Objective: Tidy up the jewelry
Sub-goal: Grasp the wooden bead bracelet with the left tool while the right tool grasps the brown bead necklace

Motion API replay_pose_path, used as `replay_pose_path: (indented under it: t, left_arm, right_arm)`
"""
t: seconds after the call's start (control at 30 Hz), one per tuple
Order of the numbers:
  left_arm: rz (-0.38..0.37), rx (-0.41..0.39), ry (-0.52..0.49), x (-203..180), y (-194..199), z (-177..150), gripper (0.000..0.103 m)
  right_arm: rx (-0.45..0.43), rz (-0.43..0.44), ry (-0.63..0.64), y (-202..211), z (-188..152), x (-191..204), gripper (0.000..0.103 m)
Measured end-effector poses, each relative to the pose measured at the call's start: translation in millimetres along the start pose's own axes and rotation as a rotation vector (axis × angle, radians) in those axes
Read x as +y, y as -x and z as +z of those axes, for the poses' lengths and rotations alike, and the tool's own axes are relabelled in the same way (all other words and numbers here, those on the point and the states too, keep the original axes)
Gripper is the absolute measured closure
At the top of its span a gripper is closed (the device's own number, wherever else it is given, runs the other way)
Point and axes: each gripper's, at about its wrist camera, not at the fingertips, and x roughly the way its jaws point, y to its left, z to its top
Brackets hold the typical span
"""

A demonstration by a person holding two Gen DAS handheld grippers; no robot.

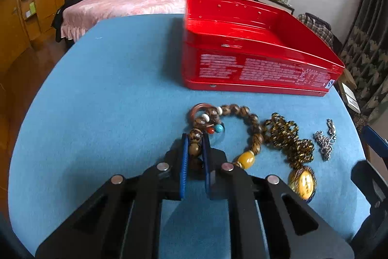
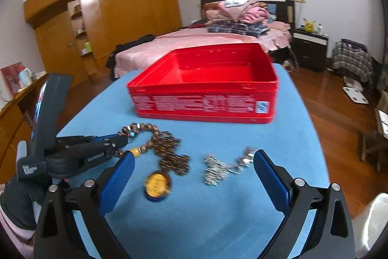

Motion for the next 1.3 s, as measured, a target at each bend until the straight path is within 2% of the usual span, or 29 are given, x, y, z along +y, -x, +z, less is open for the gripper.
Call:
replay_pose_path:
  t: [0.27,0.37,0.53,0.63,0.7,0.83,0.93,0.97,1.03,1.13,1.3]
  left_arm:
    - [0.016,-0.004,0.02,29,16,-15,0.093]
    - [0.005,-0.006,-0.002,31,16,-15,0.093]
    - [-0.003,-0.009,-0.014,30,12,-10,0.089]
    - [-0.013,-0.014,-0.02,30,8,-7,0.078]
    - [-0.019,-0.016,-0.03,28,6,-6,0.064]
    - [-0.007,-0.004,-0.064,20,0,-3,0.056]
    - [0.0,0.0,-0.067,19,-1,-2,0.058]
    - [0.008,0.0,-0.066,19,-2,-1,0.062]
    - [0.007,-0.003,-0.056,21,-1,-2,0.071]
    - [-0.007,-0.007,-0.04,24,1,-3,0.073]
    - [-0.032,-0.003,-0.042,24,0,-1,0.062]
  right_arm:
    - [0.09,0.054,0.054,-30,8,20,0.029]
    - [0.12,0.065,0.059,-40,9,22,0.037]
    - [0.148,0.063,0.074,-52,12,24,0.04]
    - [0.176,0.069,0.084,-60,13,26,0.046]
    - [0.202,0.064,0.081,-66,11,25,0.047]
    - [0.241,0.06,0.053,-74,9,20,0.052]
    - [0.239,0.038,0.016,-72,8,12,0.068]
    - [0.237,0.027,-0.002,-71,8,9,0.076]
    - [0.229,0.007,-0.036,-68,7,3,0.081]
    - [0.226,-0.001,-0.057,-63,5,0,0.081]
    - [0.232,-0.004,-0.031,-60,5,2,0.079]
